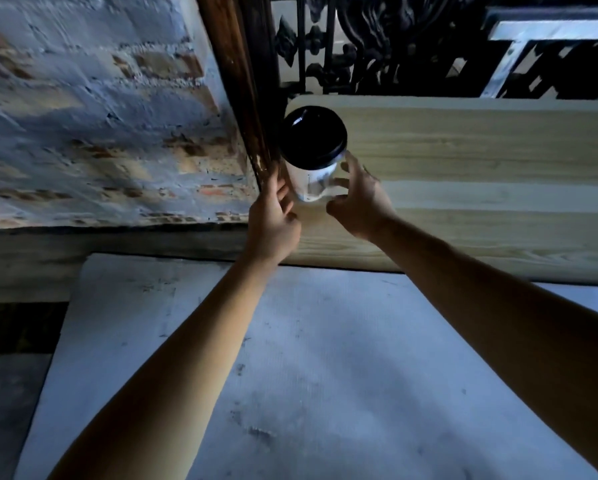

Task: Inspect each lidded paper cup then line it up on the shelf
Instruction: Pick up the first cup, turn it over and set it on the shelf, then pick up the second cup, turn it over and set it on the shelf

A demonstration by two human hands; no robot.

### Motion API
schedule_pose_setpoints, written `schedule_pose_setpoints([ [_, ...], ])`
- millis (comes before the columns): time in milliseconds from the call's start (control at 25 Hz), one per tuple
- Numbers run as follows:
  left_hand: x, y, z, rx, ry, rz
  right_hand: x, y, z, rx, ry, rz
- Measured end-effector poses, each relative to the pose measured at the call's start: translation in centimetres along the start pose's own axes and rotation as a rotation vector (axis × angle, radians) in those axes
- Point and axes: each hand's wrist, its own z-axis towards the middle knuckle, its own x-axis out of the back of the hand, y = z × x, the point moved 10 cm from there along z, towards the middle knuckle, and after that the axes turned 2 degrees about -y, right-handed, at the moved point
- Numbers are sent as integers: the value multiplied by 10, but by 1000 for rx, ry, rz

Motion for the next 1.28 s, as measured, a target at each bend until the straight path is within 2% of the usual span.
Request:
schedule_pose_setpoints([
  [120, 4, 2, -32, 132, 19, -4, 27, 21, -39, -140, -59, -77],
  [200, 5, 10, -72, 187, 59, -20, 48, 31, -79, -164, -96, -96],
  [360, -21, 58, -178, 106, 87, 86, 124, 23, -186, -62, -23, -141],
  [440, -58, 78, -231, 23, -57, 169, 160, 26, -248, 22, 29, -215],
  [560, -108, 58, -310, 24, -318, 277, 179, 33, -336, 124, 53, -328],
  [640, -139, 46, -369, 31, -421, 332, 186, 48, -399, 137, 47, -354],
  [720, -174, 24, -419, 133, -491, 326, 178, 66, -452, 125, -37, -380],
  [800, -216, 30, -448, 158, -511, 387, 159, 88, -485, 95, -191, -410],
  [880, -244, 41, -459, 186, -455, 429, 145, 104, -500, 70, -293, -361],
  [960, -249, 63, -470, 207, -284, 457, 150, 115, -508, 94, -318, -305],
  [1040, -248, 86, -486, 147, -146, 437, 163, 122, -516, 110, -334, -240],
  [1160, -257, 121, -510, 65, -155, 547, 185, 125, -529, 109, -331, -142],
  [1240, -258, 143, -518, 111, -183, 637, 201, 125, -536, 103, -291, -92],
  [1280, -256, 156, -522, 157, -192, 606, 209, 125, -538, 103, -264, -52],
])
